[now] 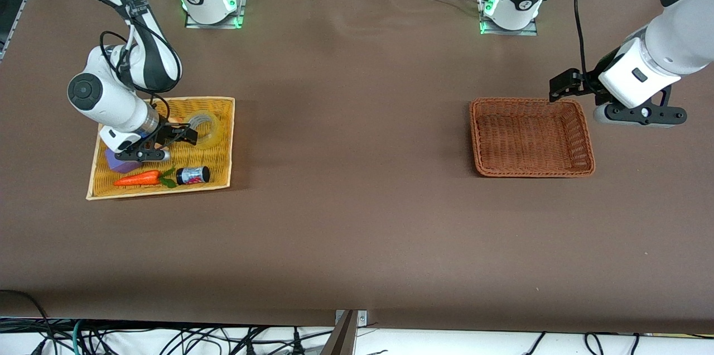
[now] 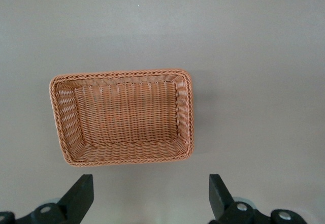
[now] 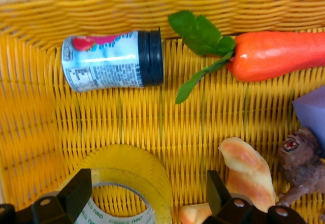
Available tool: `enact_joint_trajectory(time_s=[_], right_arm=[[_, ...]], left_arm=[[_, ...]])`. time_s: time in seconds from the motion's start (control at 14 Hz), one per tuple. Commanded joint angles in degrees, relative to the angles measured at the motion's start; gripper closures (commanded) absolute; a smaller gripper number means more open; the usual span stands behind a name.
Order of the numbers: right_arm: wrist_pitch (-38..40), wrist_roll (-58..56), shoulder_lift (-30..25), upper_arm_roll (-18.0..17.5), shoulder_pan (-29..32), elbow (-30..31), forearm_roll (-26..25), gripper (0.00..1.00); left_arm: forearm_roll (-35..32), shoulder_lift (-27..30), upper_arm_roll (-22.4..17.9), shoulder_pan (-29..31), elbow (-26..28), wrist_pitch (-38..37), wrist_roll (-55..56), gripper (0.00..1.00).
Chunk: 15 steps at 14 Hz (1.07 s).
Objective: Transfer tape with both arms
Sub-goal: 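Lower the right gripper and close it on the tape roll's rim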
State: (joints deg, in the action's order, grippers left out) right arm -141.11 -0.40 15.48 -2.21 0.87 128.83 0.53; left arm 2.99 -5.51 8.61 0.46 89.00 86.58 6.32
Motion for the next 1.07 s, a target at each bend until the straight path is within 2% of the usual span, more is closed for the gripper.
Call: enact_joint_trajectory(time_s=[0.0,0.64,0.79,0.86,0.93,1.0], right_arm=[[-1.3,-1.7,-1.3,-0.1,0.1,2.5,0.0,0.00],[-6.9,-3.0,-3.0,0.2,0.2,8.7,0.0,0.02],[-7.2,-3.8,-2.7,0.1,0.2,8.8,0.0,0.77],[-7.3,-3.8,-2.7,0.1,0.2,8.7,0.0,0.82],[-7.2,-3.8,-2.7,0.1,0.2,8.7,0.0,0.81],[-7.0,-3.8,-2.7,0.1,0.2,8.7,0.0,0.76]], left_arm=[[-1.2,0.9,0.1,0.1,0.4,-0.5,0.5,0.00],[-1.2,0.9,0.1,0.1,0.4,-0.5,0.5,0.00],[-1.2,1.0,0.1,0.1,0.4,-0.5,0.5,0.00],[-1.2,0.9,0.1,0.1,0.4,-0.5,0.5,0.00],[-1.2,1.0,0.1,0.1,0.4,-0.5,0.5,0.00],[-1.2,0.9,0.1,0.1,0.4,-0.5,0.5,0.00]])
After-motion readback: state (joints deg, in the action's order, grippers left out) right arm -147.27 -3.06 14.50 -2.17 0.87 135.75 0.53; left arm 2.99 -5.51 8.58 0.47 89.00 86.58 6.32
